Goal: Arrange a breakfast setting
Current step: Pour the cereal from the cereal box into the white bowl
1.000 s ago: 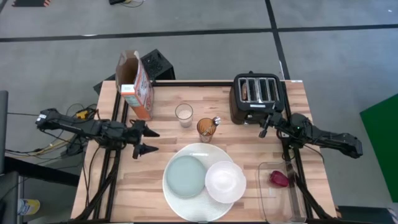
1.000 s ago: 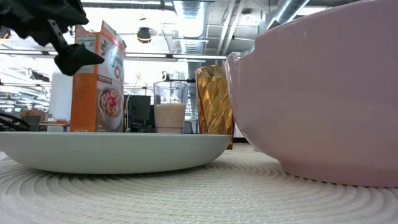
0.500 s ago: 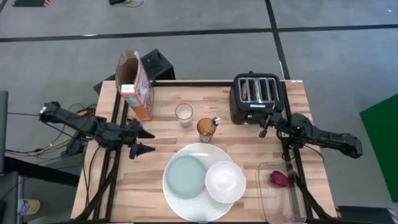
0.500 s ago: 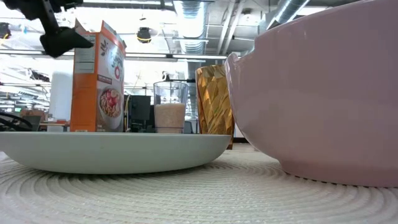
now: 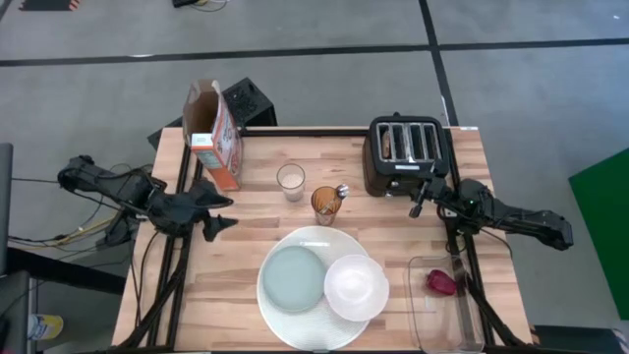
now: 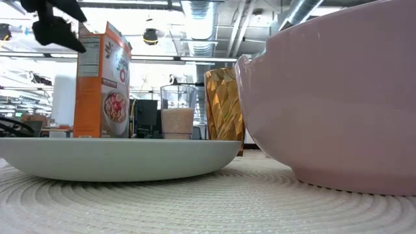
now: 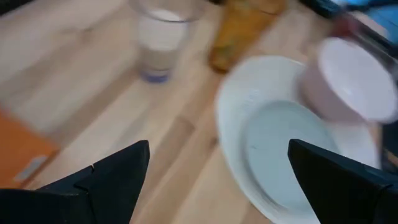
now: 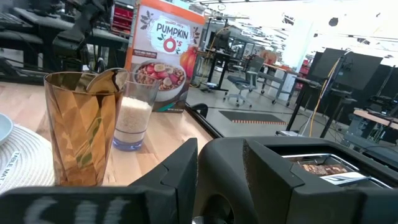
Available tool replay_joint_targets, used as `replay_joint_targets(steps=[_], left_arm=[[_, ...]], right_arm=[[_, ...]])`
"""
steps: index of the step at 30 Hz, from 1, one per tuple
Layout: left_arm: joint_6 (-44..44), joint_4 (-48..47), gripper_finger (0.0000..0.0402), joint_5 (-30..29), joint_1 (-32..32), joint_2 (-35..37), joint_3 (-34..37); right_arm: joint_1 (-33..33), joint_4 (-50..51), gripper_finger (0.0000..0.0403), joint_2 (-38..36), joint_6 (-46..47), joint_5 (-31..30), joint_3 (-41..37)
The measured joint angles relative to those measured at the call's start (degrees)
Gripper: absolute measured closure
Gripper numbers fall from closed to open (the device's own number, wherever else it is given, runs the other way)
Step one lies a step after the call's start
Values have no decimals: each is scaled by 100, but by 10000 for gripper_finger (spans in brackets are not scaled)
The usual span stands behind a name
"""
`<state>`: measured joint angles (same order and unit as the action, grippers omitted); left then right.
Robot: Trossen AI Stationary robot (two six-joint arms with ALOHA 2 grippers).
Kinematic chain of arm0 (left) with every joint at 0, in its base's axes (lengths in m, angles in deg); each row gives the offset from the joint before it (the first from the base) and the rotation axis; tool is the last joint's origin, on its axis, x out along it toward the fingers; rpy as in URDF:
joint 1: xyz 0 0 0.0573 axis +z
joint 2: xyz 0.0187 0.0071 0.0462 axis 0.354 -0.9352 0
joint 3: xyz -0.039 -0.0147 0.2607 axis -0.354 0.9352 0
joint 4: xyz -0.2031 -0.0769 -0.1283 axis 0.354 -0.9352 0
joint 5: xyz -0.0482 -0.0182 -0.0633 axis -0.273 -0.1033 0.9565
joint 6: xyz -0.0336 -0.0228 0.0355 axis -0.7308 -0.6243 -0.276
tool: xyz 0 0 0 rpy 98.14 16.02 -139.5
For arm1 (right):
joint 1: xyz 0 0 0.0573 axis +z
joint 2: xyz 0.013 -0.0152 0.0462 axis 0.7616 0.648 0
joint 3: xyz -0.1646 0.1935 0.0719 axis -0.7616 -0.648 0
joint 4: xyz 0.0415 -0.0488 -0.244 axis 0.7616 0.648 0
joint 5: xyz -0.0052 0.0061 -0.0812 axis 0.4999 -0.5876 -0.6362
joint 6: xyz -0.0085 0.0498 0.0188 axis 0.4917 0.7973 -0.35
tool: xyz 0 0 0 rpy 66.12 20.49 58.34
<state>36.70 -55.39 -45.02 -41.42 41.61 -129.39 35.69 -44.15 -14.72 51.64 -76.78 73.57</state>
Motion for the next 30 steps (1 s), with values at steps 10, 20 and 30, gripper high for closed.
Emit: replay_joint_targets(steps=[10, 20, 30], left_arm=[[-1516, -1331, 30, -1091, 2, -2, 0], [-1356, -1336, 30, -1044, 6, -8, 55], [-1596, -1396, 30, -1299, 31, -44, 151]], right_arm=[[0, 0, 252, -1, 1, 0, -1], [0, 0, 252, -2, 0, 0, 0], [-1, 0, 252, -1, -1, 0, -1]])
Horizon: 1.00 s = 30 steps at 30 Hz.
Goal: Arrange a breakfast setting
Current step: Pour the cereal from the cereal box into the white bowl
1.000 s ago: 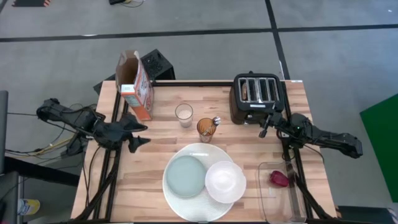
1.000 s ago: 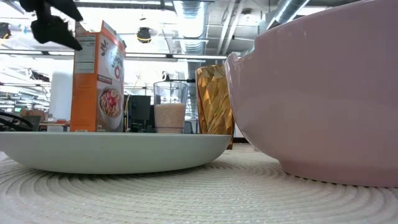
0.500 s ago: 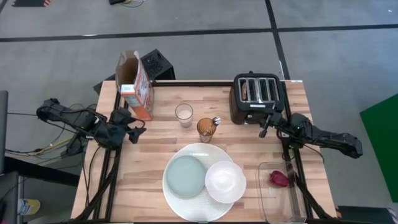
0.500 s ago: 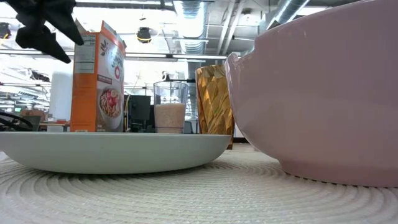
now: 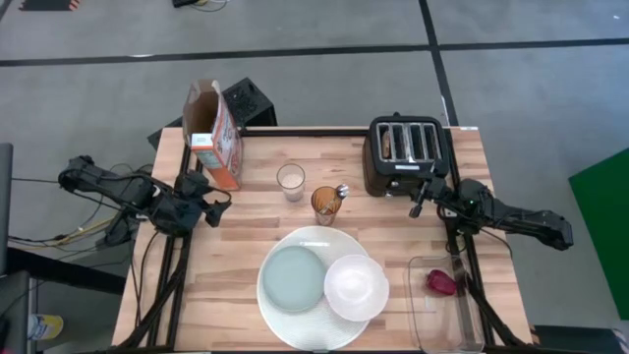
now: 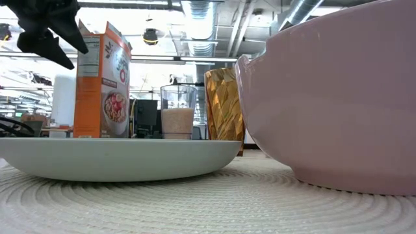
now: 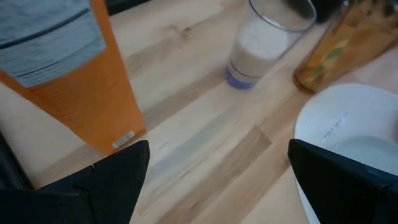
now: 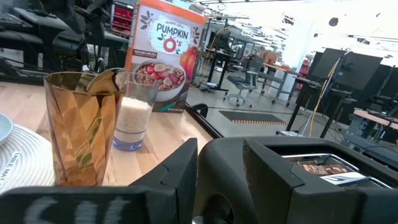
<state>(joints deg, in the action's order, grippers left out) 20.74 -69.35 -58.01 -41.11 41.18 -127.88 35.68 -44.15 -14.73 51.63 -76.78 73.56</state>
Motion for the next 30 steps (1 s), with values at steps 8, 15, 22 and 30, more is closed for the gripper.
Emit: replay_joint_targets(steps=[8, 15, 22, 30], left_arm=[[-1005, -698, 30, -409, 2, -1, 0], [-1545, -1032, 30, -1053, 2, -140, 0], [-1606, -1038, 30, -1365, 2, -536, 0], [-1775, -1156, 30, -1393, 417, -1109, 0]], right_arm=[[0, 0, 252, -1, 2, 0, 0], [0, 0, 252, 1, 2, 0, 2], [2, 0, 252, -1, 2, 0, 2], [0, 0, 252, -1, 2, 0, 0]])
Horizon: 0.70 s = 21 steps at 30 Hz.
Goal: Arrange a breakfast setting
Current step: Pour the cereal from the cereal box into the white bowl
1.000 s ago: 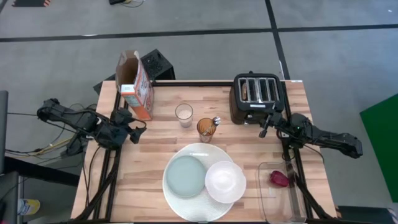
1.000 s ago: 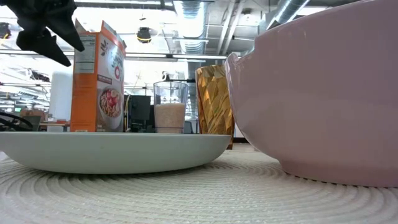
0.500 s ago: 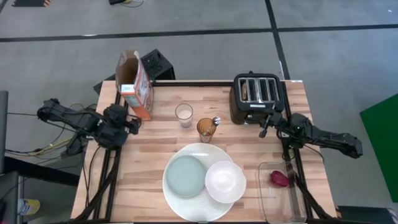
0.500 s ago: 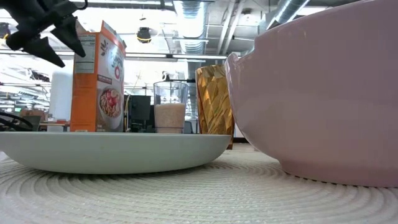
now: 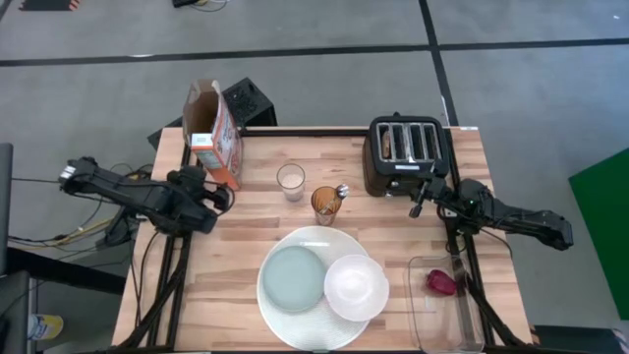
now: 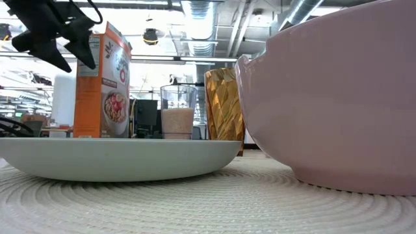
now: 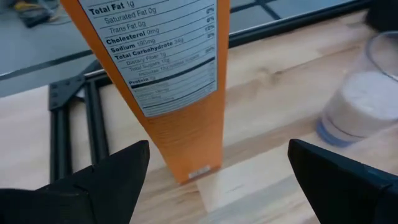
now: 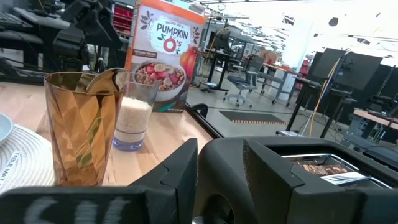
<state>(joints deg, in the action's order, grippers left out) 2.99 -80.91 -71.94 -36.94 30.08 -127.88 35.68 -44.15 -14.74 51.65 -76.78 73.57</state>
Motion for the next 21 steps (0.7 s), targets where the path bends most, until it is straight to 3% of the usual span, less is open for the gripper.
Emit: replay_joint_targets(steps=[21], left_arm=[[-365, 370, 30, -300, 970, -541, 2]], right_arm=[[0, 0, 252, 2, -1, 0, 1]])
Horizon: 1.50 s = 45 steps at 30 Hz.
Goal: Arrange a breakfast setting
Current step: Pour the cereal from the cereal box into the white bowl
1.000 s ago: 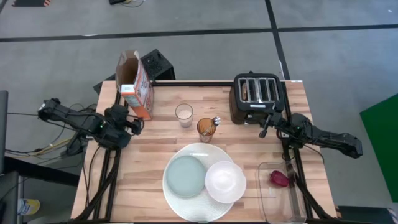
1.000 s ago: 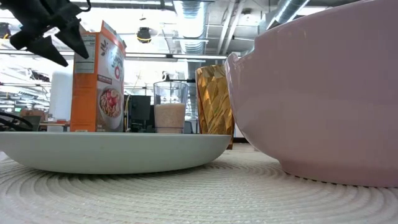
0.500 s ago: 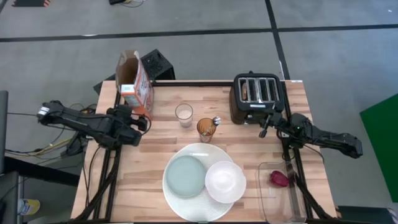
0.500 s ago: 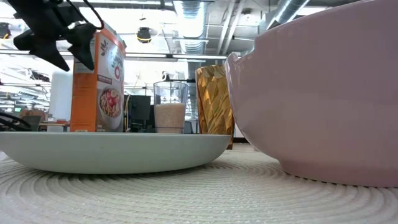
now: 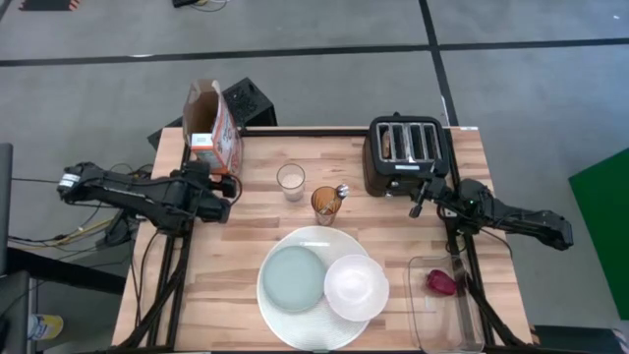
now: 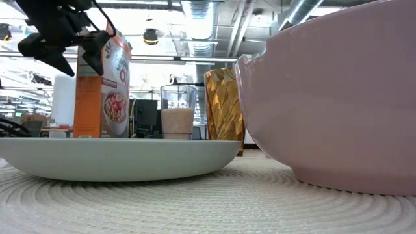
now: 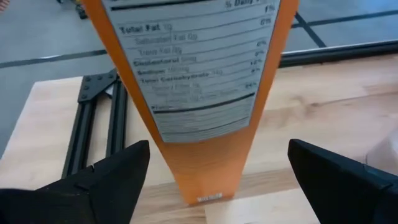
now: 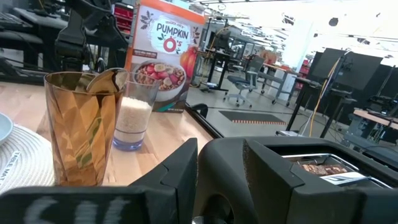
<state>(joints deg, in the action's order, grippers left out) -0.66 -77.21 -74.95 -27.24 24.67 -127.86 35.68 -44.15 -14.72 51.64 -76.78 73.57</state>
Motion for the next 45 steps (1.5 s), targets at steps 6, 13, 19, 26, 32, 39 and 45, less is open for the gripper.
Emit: replay_joint_targets(steps=[6, 13, 19, 26, 32, 39, 45], left_arm=[[568, 431, 30, -68, 204, -2, 0], [752, 457, 30, -216, 442, -2, 2], [548, 742, 30, -475, 586, 0, 454], [506, 1637, 30, -697, 676, 1, 1194], [502, 2321, 30, -1219, 674, 0, 1558], [532, 2838, 30, -1561, 674, 0, 1897], [587, 2928, 30, -1826, 674, 0, 1947]], right_arm=[[2, 0, 252, 0, 0, 0, -1], [2, 0, 252, 1, 2, 0, 1], [1, 0, 252, -1, -1, -1, 0], [1, 0, 252, 1, 0, 0, -1], [1, 0, 252, -1, 1, 0, 0], [-1, 0, 252, -1, 1, 0, -1], [-1, 0, 252, -1, 1, 0, 0]])
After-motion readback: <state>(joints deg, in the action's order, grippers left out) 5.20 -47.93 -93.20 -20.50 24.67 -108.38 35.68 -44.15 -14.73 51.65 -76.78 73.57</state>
